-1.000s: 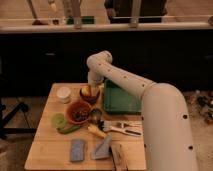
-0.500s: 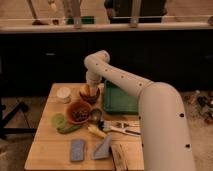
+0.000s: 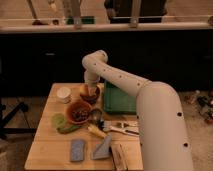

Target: Place apple in purple bowl

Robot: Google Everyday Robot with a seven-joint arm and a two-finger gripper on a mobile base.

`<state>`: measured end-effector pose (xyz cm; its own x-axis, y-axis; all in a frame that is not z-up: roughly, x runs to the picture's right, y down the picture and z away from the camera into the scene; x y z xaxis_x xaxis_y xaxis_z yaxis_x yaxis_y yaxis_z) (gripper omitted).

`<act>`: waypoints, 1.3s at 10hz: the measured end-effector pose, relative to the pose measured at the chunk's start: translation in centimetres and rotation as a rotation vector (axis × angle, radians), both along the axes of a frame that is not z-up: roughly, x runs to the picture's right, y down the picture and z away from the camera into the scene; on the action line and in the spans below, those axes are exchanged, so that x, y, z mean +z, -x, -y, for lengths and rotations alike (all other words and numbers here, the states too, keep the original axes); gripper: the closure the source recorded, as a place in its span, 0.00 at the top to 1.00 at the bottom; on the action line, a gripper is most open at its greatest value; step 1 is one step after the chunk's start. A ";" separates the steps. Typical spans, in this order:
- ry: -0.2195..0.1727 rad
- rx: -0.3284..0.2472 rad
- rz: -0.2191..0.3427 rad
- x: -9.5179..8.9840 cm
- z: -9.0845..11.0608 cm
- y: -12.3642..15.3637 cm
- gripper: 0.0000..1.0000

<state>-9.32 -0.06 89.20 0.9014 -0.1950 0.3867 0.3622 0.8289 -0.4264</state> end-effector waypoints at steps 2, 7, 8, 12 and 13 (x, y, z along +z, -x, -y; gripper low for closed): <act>0.009 0.027 -0.001 0.1 0.0 -0.3 0.00; 0.032 0.073 0.011 0.5 0.4 -1.2 0.00; 0.037 0.075 0.015 0.7 0.4 -1.2 0.00; 0.061 0.086 0.023 1.3 0.6 -2.1 0.00; 0.068 0.086 0.027 1.4 0.7 -2.2 0.00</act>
<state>-7.11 -0.75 90.64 0.9029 -0.0895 0.4204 0.3026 0.8270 -0.4738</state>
